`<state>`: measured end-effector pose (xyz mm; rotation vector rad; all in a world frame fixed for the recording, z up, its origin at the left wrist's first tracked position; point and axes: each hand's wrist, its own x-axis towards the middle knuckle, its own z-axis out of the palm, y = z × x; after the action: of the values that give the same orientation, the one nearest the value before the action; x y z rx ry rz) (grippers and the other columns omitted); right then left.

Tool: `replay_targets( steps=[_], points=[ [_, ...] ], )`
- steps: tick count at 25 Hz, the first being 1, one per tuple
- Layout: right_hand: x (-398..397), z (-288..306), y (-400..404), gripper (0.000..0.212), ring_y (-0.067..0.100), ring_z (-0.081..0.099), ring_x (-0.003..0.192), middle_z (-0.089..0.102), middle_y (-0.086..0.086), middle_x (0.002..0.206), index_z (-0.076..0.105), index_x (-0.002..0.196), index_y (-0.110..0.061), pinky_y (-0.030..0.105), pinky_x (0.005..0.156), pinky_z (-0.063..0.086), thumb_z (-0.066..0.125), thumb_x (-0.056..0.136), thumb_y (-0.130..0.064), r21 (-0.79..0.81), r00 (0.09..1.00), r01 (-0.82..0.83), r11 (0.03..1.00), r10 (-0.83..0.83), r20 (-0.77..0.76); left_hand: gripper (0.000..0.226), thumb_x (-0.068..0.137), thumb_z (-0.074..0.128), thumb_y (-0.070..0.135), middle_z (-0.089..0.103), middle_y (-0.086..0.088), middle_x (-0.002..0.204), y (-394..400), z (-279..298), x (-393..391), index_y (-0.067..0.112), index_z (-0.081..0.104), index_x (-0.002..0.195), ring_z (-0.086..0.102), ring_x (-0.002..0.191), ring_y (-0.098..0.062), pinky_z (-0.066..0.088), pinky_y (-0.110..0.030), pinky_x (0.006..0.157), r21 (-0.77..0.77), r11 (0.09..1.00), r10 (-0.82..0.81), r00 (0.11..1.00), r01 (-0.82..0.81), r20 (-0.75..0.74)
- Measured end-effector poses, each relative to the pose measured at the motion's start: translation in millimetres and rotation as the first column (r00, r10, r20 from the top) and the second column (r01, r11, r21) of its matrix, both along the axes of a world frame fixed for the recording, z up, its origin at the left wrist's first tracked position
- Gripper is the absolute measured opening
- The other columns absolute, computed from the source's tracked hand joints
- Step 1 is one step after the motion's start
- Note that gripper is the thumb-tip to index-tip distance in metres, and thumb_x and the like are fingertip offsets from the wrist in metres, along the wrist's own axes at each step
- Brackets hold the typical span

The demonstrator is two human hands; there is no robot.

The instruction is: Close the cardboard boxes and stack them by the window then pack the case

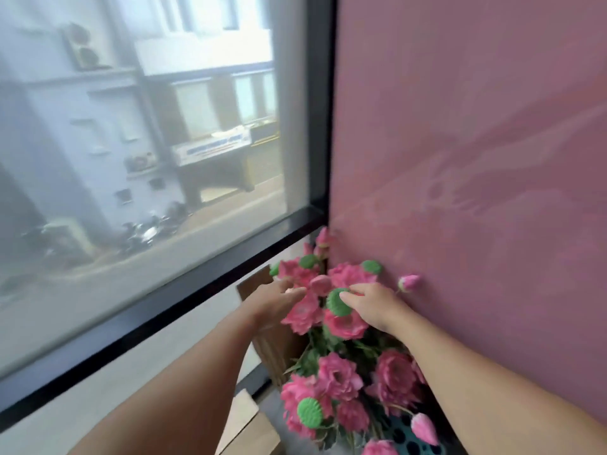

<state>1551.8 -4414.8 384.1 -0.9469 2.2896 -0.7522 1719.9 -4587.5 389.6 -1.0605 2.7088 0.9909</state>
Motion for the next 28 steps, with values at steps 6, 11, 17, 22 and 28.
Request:
replay_targets(
  steps=[6, 11, 17, 22, 28],
  points=[
    [-41, 30, 130, 0.05, 0.026, 0.056, 0.124, 0.064, 0.003, 0.132, 0.068, 0.123, -0.025, 0.032, 0.099, 0.041, 0.055, 0.09, -0.06, 0.012, 0.907, 0.421, 0.907, -0.42, -0.046, 0.039, 0.094, 0.05, 0.055, 0.066, 0.001, 0.083, 74, 19, -117, 0.021, 0.065, 0.081, 0.062, 0.085, -0.024, 0.048, -0.032, 0.074, -0.04, 0.931, -0.364, 0.931, 0.363, -0.009],
    [-35, 21, 251, 0.069, 0.026, 0.044, 0.139, 0.048, 0.003, 0.152, 0.052, 0.145, -0.019, 0.031, 0.106, 0.034, 0.053, 0.092, -0.062, 0.047, 0.733, 0.68, 0.732, -0.678, -0.049, 0.046, 0.095, 0.054, 0.054, 0.068, -0.007, 0.115, 161, 10, -180, 0.015, 0.066, 0.117, 0.064, 0.107, -0.028, 0.051, -0.035, 0.088, 0.04, 0.816, -0.577, 0.817, 0.577, -0.027],
    [1, -3, 417, 0.068, 0.026, 0.054, 0.131, 0.053, 0.0, 0.148, 0.055, 0.142, -0.019, 0.032, 0.108, 0.041, 0.052, 0.09, -0.064, 0.065, 0.444, 0.895, 0.442, -0.896, -0.011, 0.051, 0.106, 0.037, 0.022, 0.037, -0.011, 0.156, 326, 8, -229, 0.022, 0.03, 0.156, 0.043, 0.136, -0.033, 0.036, -0.034, 0.109, 0.065, 0.593, -0.804, 0.595, 0.802, -0.001],
    [24, -13, 556, 0.047, 0.027, 0.059, 0.123, 0.067, 0.004, 0.125, 0.07, 0.118, -0.019, 0.031, 0.095, 0.045, 0.054, 0.093, -0.057, 0.044, 0.258, 0.965, 0.26, -0.965, 0.037, 0.061, 0.098, 0.037, 0.065, 0.051, -0.005, 0.145, 488, 17, -255, 0.022, 0.055, 0.137, 0.047, 0.132, -0.028, 0.035, -0.037, 0.107, 0.019, 0.339, -0.935, 0.334, 0.941, 0.117],
    [35, -4, 704, 0.04, 0.028, 0.061, 0.119, 0.064, -0.001, 0.11, 0.067, 0.108, -0.025, 0.029, 0.088, 0.042, 0.053, 0.094, -0.06, 0.03, 0.06, 0.998, 0.061, -0.997, 0.042, 0.057, 0.098, 0.04, 0.063, 0.051, -0.004, 0.146, 658, 30, -283, 0.023, 0.058, 0.135, 0.046, 0.132, -0.024, 0.032, -0.032, 0.103, 0.006, 0.126, -0.992, 0.126, 0.992, 0.024]
  ],
)
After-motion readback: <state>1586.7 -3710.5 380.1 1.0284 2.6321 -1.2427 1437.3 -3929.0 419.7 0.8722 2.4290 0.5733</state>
